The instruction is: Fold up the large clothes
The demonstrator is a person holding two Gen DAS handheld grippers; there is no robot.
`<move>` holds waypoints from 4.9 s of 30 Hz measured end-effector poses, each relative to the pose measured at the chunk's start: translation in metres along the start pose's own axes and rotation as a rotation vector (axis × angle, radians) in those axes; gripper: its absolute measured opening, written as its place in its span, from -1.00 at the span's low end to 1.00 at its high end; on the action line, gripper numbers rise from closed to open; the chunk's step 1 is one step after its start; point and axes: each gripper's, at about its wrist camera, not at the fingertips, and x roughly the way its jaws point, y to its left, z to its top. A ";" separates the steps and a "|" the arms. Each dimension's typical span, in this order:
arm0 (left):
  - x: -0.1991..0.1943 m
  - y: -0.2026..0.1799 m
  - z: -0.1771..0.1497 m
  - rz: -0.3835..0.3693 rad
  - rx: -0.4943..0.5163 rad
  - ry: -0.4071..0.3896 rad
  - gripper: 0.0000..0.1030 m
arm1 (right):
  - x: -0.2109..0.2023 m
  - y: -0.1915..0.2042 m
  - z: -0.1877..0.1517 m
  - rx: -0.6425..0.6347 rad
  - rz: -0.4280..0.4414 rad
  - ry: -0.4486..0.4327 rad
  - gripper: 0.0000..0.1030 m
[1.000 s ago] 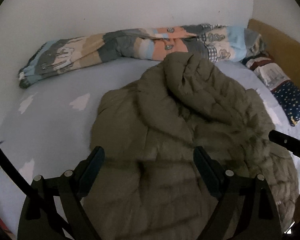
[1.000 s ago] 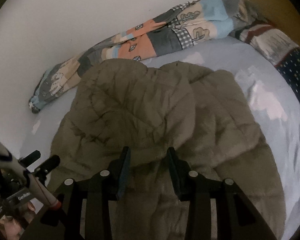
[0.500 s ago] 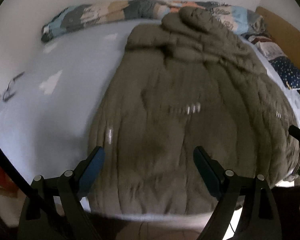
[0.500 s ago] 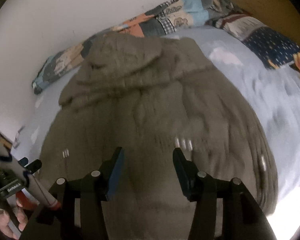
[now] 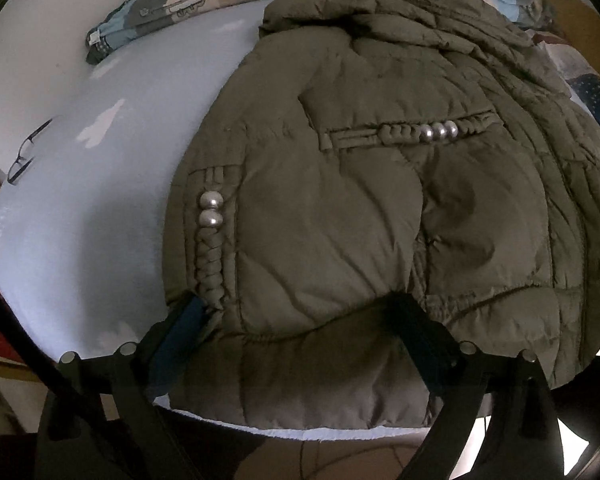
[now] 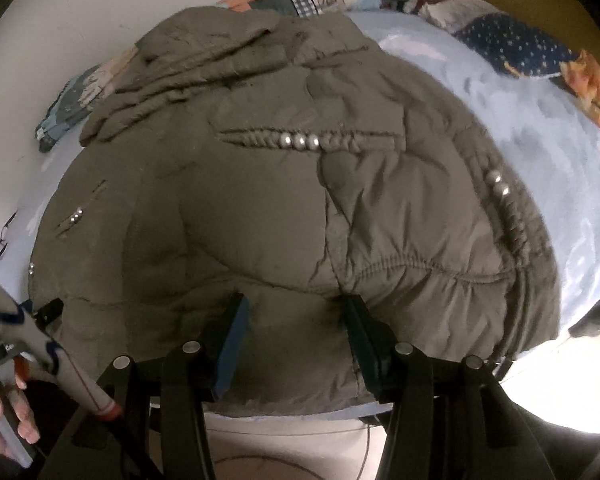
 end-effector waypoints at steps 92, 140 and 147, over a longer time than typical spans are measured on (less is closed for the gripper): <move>0.012 0.052 -0.011 -0.239 -0.181 -0.025 0.79 | -0.004 -0.158 0.006 0.642 0.237 -0.095 -0.07; -0.084 0.052 0.006 -0.307 -0.032 -0.331 -0.51 | -0.085 -0.120 -0.002 0.461 0.505 -0.260 -0.71; -0.100 0.062 0.030 -0.338 -0.033 -0.349 -0.51 | -0.107 -0.117 0.000 0.422 0.527 -0.266 -0.71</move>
